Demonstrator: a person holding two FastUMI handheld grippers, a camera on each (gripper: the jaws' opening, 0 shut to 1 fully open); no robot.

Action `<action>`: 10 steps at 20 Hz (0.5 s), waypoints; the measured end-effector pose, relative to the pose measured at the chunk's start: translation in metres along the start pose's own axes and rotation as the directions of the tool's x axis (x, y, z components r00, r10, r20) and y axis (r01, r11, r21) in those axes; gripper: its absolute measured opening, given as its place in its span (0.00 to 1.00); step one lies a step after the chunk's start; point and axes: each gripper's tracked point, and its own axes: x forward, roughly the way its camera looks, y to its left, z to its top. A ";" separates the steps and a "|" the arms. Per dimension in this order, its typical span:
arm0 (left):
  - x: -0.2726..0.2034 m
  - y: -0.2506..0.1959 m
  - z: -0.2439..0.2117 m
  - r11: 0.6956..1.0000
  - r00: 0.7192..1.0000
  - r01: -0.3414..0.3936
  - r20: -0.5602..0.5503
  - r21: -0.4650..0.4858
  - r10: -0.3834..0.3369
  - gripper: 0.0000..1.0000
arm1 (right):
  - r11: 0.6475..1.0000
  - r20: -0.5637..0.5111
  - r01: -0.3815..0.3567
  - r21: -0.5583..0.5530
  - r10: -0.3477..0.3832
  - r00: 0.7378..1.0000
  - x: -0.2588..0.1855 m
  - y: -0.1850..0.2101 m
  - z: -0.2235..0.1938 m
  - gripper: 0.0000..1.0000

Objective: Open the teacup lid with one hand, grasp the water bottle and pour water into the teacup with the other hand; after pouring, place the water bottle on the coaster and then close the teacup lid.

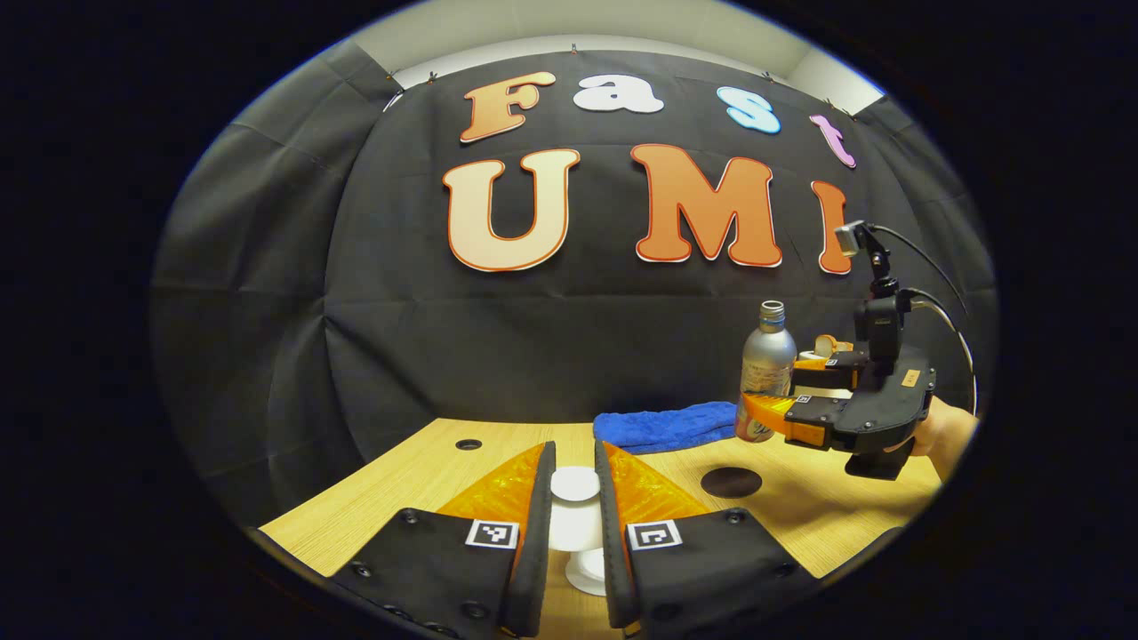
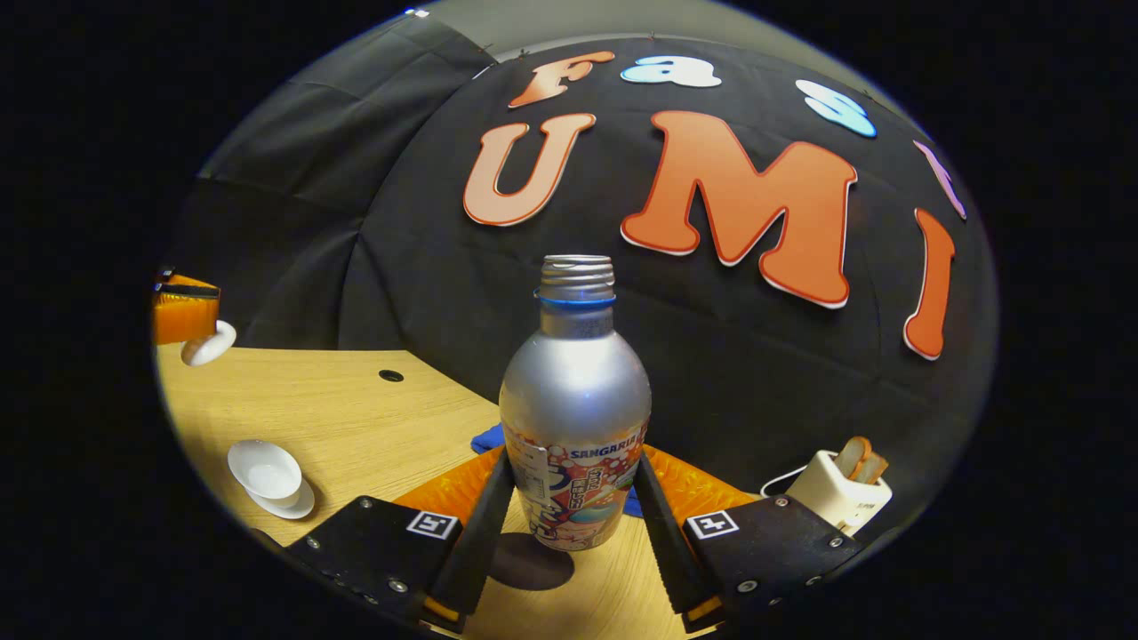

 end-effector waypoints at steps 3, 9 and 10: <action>0.002 -0.005 -0.007 1.000 1.000 0.012 -0.024 0.000 -0.012 0.31 | 0.999 -0.040 -0.007 0.037 0.009 0.999 0.010 0.003 -0.020 0.79; 0.007 -0.008 -0.017 1.000 0.998 0.011 -0.054 -0.001 -0.011 0.31 | 0.989 -0.123 -0.039 0.144 0.057 0.991 0.025 0.013 -0.062 0.78; 0.008 -0.008 -0.017 1.000 0.998 0.010 -0.059 -0.001 -0.010 0.31 | 0.987 -0.138 -0.040 0.158 0.062 0.988 0.027 0.014 -0.068 0.79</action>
